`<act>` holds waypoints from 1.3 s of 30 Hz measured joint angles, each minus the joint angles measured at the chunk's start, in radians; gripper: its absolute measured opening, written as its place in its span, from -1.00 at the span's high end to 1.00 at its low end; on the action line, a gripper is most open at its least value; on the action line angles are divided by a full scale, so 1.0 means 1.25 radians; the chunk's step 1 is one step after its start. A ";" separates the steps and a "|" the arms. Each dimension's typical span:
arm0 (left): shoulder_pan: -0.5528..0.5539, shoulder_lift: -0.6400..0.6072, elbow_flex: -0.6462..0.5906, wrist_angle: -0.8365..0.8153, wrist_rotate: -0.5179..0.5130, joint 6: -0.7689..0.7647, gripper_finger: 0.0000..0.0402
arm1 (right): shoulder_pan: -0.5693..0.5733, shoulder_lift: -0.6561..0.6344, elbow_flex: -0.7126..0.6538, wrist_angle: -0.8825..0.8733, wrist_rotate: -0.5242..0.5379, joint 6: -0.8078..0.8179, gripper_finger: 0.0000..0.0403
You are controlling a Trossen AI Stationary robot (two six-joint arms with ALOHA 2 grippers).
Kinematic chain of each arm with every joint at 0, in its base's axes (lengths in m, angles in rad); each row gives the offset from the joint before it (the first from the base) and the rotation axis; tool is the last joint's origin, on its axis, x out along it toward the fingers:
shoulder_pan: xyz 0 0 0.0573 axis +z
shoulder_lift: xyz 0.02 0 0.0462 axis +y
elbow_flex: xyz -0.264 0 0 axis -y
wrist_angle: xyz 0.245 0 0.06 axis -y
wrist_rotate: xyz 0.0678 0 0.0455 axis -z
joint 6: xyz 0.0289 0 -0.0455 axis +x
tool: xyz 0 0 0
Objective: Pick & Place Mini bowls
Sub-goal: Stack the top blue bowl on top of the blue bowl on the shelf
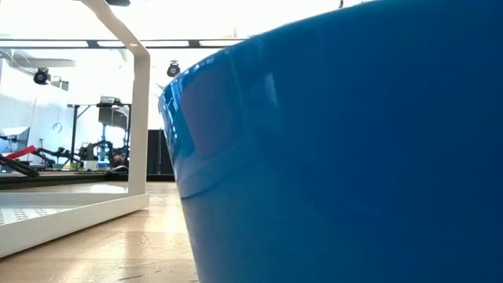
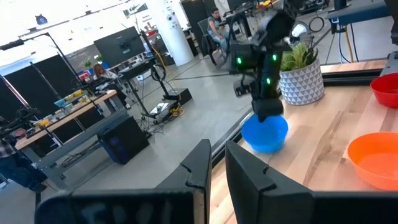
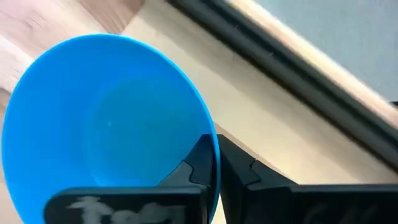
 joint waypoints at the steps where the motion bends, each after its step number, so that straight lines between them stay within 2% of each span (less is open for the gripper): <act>1: 0.000 0.000 0.000 0.000 0.005 0.000 0.79 | 0.001 -0.013 0.000 0.000 0.000 0.000 0.96; 12: 0.000 0.000 -0.002 0.000 0.012 -0.001 0.79 | 0.056 -0.168 0.000 0.031 -0.001 0.028 0.96; 19: 0.000 0.000 -0.002 0.001 0.011 -0.006 0.79 | 0.122 -0.204 0.005 0.079 -0.019 0.062 0.96; 30: 0.000 0.000 -0.002 0.005 0.010 -0.010 0.79 | 0.162 -0.119 0.148 0.040 -0.132 -0.012 0.96; 39: 0.000 0.000 -0.002 0.006 0.011 -0.013 0.79 | 0.181 -0.026 0.208 0.017 -0.221 -0.083 0.96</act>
